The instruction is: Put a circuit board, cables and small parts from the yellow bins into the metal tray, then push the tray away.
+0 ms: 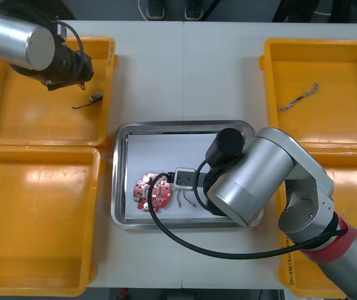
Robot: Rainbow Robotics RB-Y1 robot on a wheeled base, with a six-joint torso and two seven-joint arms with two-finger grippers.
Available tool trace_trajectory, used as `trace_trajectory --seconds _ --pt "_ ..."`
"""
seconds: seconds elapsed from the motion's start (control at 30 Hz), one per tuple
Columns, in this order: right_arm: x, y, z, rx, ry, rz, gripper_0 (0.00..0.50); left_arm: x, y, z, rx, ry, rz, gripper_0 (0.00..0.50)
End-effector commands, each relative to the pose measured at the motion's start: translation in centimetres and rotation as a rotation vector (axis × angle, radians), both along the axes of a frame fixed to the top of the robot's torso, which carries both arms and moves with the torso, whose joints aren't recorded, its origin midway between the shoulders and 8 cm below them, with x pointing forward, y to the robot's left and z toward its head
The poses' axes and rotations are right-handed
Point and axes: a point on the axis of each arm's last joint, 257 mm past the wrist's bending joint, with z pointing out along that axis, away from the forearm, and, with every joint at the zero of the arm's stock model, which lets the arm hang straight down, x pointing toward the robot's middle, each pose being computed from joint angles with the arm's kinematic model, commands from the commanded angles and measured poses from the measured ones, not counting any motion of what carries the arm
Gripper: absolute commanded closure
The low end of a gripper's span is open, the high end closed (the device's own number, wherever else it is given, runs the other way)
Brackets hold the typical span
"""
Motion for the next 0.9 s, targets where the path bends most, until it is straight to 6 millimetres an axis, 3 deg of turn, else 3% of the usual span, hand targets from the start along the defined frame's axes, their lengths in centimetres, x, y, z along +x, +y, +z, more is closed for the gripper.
trace_trajectory --seconds 0.03,0.27,0.43,0.6,0.9 --pt "-0.8 1.7 0.2 0.038 -0.004 0.009 0.000 -0.2 1.3 5.3 0.092 -0.058 -0.083 0.500" --pt "-0.7 1.4 0.8 0.040 -0.011 0.005 0.000 -1.9 1.1 6.4 0.086 -0.016 -0.094 0.500" --pt "-0.8 1.0 2.7 0.043 -0.031 -0.002 0.000 -3.5 0.7 7.0 0.082 0.018 -0.104 0.500" --pt "-1.2 -0.2 5.7 0.027 -0.054 -0.018 0.000 -5.1 -0.2 7.6 0.087 0.048 -0.123 0.500" --pt "1.3 0.5 12.3 0.127 -0.175 -0.004 0.000 -8.1 -1.4 7.5 0.122 0.087 -0.145 0.500"
